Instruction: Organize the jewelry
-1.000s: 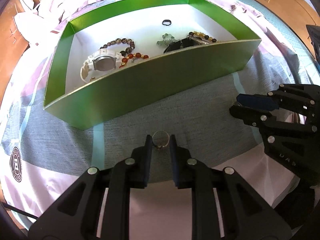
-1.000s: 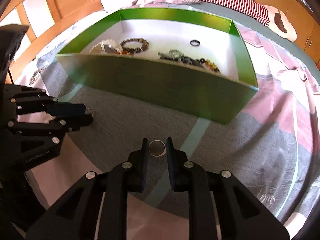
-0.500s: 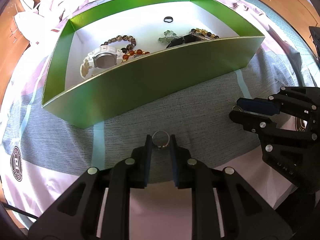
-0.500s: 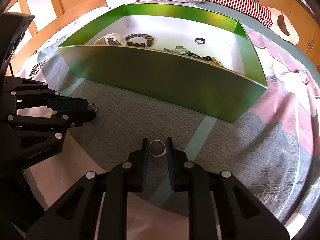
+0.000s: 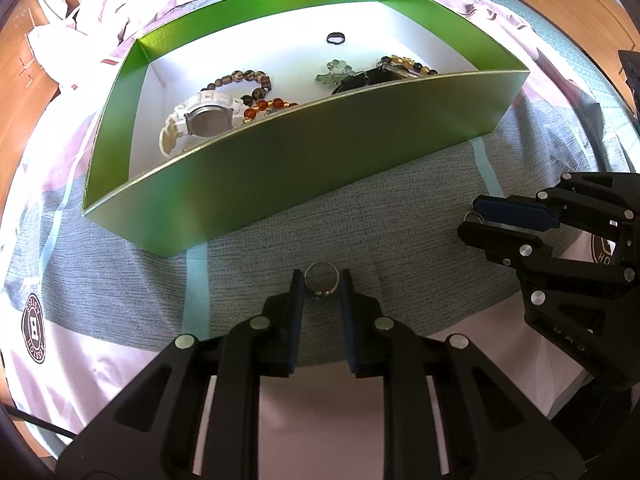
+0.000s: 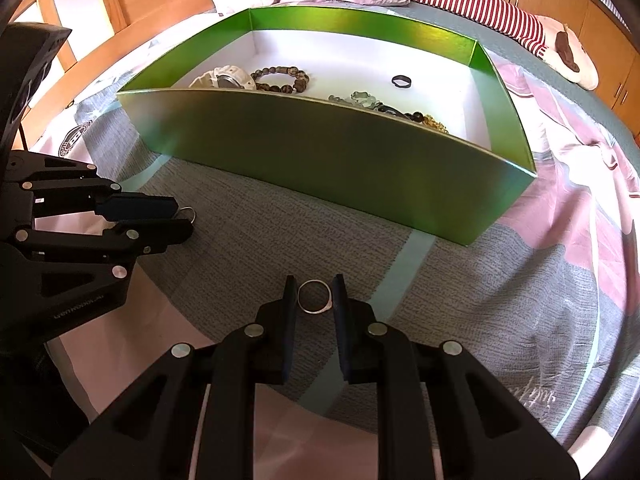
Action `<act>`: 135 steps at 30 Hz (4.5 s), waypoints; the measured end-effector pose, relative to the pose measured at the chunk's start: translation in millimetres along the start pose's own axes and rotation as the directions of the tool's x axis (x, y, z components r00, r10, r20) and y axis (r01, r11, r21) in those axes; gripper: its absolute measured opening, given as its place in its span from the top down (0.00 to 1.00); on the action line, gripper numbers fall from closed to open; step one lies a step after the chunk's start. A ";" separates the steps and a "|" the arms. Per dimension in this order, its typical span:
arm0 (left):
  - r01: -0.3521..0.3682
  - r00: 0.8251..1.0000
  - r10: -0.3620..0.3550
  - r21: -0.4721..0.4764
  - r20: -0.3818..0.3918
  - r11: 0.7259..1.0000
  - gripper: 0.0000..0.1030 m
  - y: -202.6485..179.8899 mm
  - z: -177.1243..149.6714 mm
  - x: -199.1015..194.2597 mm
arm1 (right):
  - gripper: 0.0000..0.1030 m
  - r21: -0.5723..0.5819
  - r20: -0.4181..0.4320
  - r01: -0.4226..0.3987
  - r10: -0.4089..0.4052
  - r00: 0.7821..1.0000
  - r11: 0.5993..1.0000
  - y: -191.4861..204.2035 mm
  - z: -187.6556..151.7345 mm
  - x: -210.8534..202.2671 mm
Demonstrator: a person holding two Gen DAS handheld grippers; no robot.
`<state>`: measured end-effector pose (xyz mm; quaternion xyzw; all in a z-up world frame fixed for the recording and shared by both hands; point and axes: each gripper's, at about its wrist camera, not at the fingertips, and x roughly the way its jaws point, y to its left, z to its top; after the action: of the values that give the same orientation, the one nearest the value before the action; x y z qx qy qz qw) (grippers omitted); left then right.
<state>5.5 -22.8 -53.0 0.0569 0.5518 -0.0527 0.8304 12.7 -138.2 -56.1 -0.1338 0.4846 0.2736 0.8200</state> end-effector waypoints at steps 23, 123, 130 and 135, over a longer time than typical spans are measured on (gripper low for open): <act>0.000 1.000 0.000 0.019 0.003 1.000 0.82 -6.5 -2.6 2.9 | 0.54 -0.027 0.027 0.027 -0.026 0.999 0.999 0.8 -11.0 -1.6; 0.058 0.970 -0.043 -0.055 0.238 0.997 0.82 39.9 65.6 -80.8 | 0.83 0.042 0.284 -0.003 -0.009 0.959 0.999 -17.9 60.5 -83.2; 0.087 0.973 -0.052 -0.149 0.223 0.985 0.82 74.0 93.7 -51.4 | 0.83 0.084 0.219 0.027 -0.044 0.975 0.996 -39.8 92.9 -36.5; 0.070 0.982 -0.037 -0.178 0.183 0.982 0.82 81.1 95.3 -27.1 | 0.81 0.103 0.169 0.043 -0.060 0.984 0.994 -44.1 88.1 -12.0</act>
<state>94.0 43.5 11.7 -0.0399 0.4789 -0.0291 0.8765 97.2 -135.3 -4.2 -0.0816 0.4213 0.2383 0.8712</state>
